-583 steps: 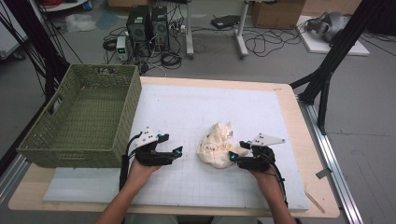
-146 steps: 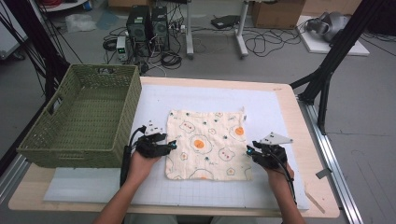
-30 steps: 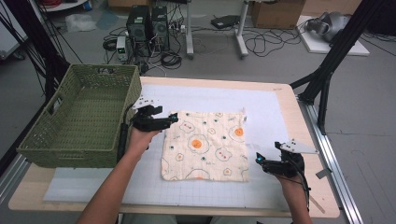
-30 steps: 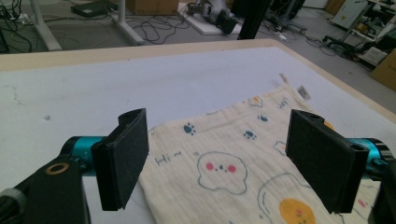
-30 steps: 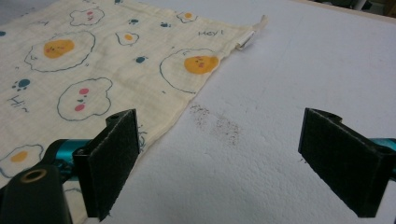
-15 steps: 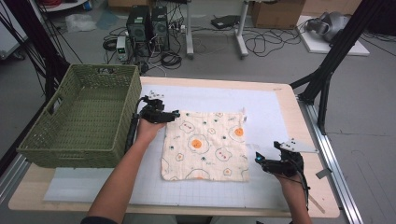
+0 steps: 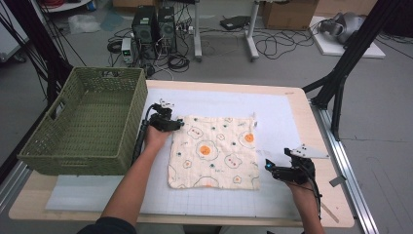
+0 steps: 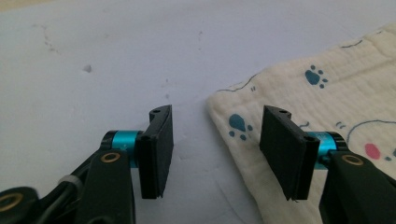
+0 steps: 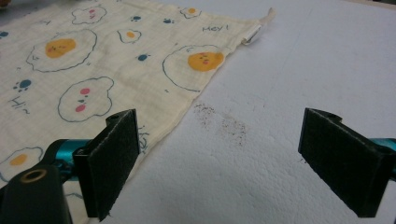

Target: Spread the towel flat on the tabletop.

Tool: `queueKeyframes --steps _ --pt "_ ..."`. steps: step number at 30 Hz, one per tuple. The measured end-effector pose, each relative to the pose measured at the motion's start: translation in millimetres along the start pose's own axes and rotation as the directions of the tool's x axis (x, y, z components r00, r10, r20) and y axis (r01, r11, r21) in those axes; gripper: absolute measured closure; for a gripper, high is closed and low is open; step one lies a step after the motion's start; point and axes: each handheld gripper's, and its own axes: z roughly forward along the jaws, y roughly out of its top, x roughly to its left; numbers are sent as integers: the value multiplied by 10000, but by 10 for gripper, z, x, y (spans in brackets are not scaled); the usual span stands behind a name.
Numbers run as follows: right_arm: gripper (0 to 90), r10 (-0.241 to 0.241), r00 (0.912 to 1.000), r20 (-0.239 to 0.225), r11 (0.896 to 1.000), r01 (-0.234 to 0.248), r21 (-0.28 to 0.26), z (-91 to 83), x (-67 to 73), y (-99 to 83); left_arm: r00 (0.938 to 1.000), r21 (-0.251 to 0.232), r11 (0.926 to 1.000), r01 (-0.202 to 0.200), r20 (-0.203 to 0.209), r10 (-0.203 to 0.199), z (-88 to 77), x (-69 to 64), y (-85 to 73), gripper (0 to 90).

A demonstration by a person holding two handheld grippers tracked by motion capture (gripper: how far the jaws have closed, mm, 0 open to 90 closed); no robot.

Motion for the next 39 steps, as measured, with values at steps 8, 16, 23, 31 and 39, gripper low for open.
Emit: queueKeyframes --steps 8,16,23,31,39 --pt "119 530 9983 -239 9965 -514 661 226 -62 109 9979 -85 9991 -412 499 416 -4 -25 2 857" --pt "111 540 9971 -536 9933 -481 1049 670 -171 422 9978 -13 9997 255 607 -254 -33 61 -12 863" --pt "151 136 9975 -694 9882 -29 1531 1091 -195 751 9974 2 9992 392 607 -391 -35 61 -14 862" --pt "346 66 9993 -377 9866 -3 1629 1443 -270 801 9937 39 9959 898 666 -899 -33 71 -17 860" --pt "682 -708 9972 -242 9712 744 2263 1628 -137 878 9918 100 9938 1106 635 -1110 -37 69 -14 862"
